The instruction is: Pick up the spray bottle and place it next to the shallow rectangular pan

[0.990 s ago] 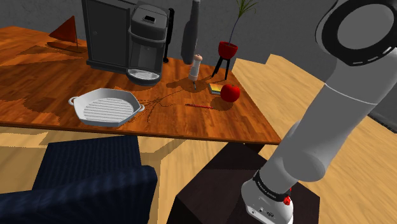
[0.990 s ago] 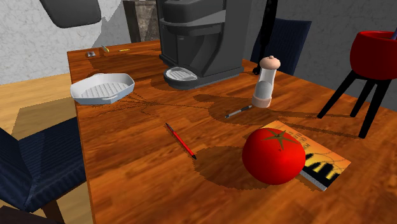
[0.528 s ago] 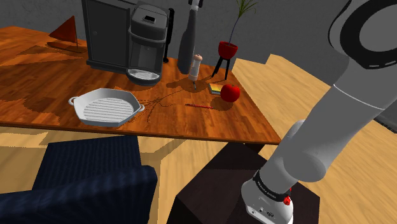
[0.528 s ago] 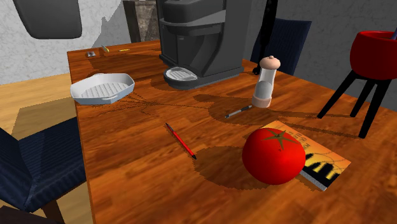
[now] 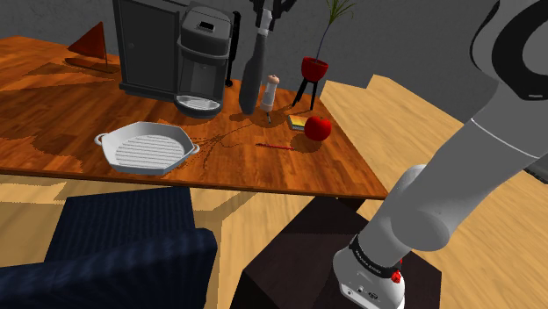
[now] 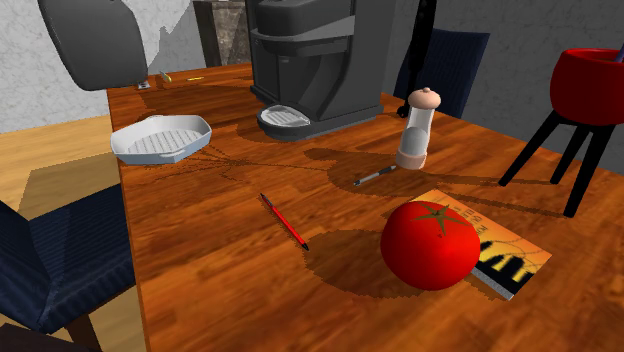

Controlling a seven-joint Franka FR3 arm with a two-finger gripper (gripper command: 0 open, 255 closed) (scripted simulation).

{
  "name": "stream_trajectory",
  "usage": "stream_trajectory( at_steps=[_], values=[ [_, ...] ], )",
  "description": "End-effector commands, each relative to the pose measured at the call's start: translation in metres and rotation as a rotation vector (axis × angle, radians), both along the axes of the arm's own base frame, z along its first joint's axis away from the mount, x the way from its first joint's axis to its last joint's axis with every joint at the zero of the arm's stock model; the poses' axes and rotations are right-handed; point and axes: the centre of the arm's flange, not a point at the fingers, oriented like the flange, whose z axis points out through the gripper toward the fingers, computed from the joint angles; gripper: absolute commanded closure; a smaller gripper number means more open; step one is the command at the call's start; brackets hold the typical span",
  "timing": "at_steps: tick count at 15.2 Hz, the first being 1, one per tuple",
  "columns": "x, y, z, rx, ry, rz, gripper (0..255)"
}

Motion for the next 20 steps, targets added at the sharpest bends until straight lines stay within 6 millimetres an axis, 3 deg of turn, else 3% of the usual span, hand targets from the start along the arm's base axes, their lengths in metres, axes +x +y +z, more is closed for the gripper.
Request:
stream_trajectory(
  at_steps=[1, 20],
  values=[
    [0.000, -0.001, -0.011, 0.000, -0.001, 0.000, 255],
    [0.000, -0.001, -0.112, 0.000, -0.001, 0.000, 255]
  ],
)
